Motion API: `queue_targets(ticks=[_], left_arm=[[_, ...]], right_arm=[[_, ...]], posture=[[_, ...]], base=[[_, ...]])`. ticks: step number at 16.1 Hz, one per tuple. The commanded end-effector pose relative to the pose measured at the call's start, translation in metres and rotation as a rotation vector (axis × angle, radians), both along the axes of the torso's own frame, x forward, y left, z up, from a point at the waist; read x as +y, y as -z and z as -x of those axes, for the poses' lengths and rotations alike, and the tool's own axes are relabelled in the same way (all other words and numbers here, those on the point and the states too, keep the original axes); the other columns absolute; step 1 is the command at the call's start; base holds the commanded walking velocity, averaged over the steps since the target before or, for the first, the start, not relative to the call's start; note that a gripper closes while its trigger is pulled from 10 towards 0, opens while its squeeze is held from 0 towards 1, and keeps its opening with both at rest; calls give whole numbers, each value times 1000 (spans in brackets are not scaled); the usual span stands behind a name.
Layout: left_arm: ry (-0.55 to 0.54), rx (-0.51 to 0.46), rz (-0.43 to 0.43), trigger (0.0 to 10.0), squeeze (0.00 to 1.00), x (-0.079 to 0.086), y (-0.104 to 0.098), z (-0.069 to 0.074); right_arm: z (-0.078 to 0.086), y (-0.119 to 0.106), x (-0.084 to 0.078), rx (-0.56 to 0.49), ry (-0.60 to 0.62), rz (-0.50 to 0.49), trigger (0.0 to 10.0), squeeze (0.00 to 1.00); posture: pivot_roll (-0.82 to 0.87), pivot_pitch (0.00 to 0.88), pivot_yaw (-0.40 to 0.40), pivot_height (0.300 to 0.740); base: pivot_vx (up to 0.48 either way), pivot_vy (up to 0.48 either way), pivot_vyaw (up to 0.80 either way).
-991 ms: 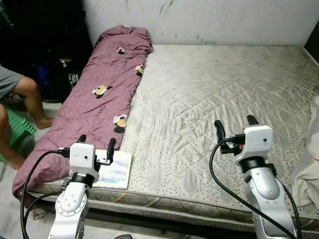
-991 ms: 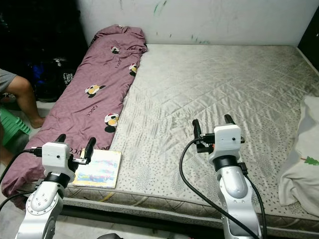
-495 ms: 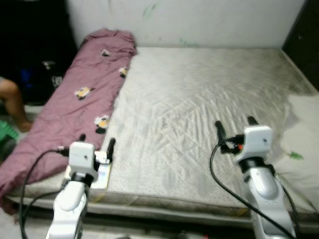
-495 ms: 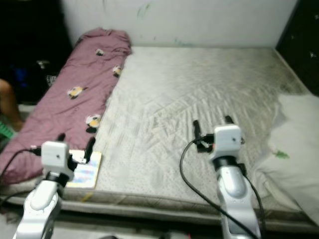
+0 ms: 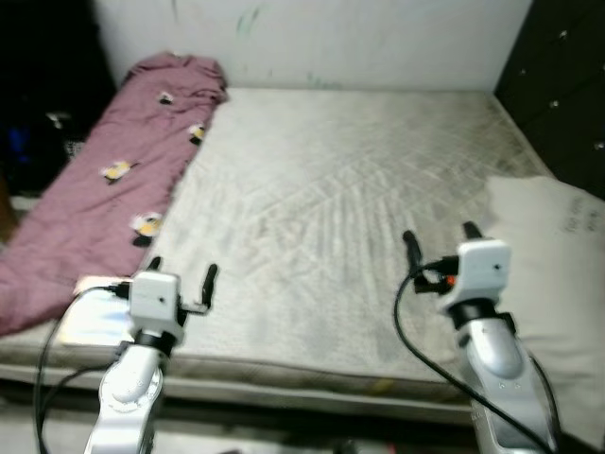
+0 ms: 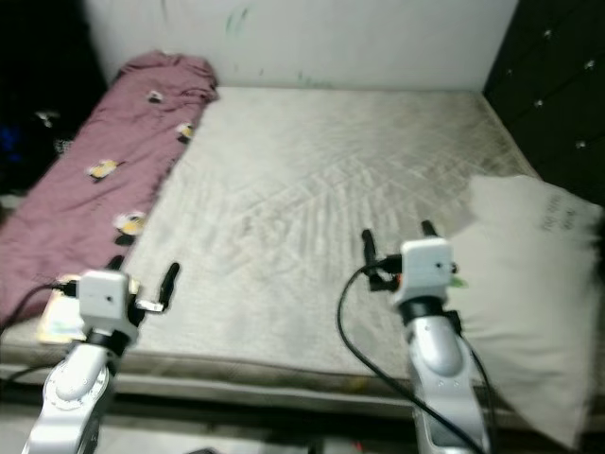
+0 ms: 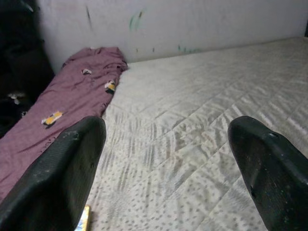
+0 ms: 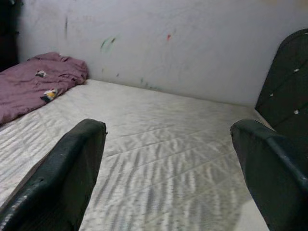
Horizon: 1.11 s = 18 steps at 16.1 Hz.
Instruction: Clean up the room
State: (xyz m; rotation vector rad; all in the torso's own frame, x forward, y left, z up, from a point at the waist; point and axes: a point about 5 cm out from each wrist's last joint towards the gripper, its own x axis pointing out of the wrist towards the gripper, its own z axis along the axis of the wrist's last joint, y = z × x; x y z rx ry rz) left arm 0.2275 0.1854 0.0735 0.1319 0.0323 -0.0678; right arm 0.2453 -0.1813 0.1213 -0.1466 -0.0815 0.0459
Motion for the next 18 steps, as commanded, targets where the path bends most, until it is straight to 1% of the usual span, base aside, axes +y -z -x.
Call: queue_targets(ticks=[1,12,14,15,16,17,18], left_arm=[[16,-4,2,10000,0,-3,-2,-3],[21,-4,-2,10000,0,-1,-2,-5],[18,-1,-5,10000,0,0,-1,-7],[12,0,-10,10000,0,1,-1,-9],[22,-4,-16,10000,0,2,-2,-18],[42,-9,-19,10000,0,0,-4,-25],[47,-10,-19,10000,0,-1,-5,-27]], right_arm=[[-2,-3,-3,-8,2,9,10000,0],[-2,-2,-3,-9,13,6,10000,0],[-2,-1,-2,-9,16,1,10000,0],[-2,0,-2,-11,22,-2,10000,0],[-2,0,-3,-23,54,-15,10000,0],[-1,0,-3,-30,76,-23,10000,0],[0,0,-3,-30,79,-24,10000,0]], posture=[[-126,0,43,740],[-125,0,50,740],[-129,0,66,740],[-133,0,79,740],[-158,0,117,740],[-166,0,127,740],[-168,0,130,740]], base=[[0,-337,0],[0,-332,0],[0,-131,0],[0,0,0],[0,0,0],[0,0,0],[0,0,0]])
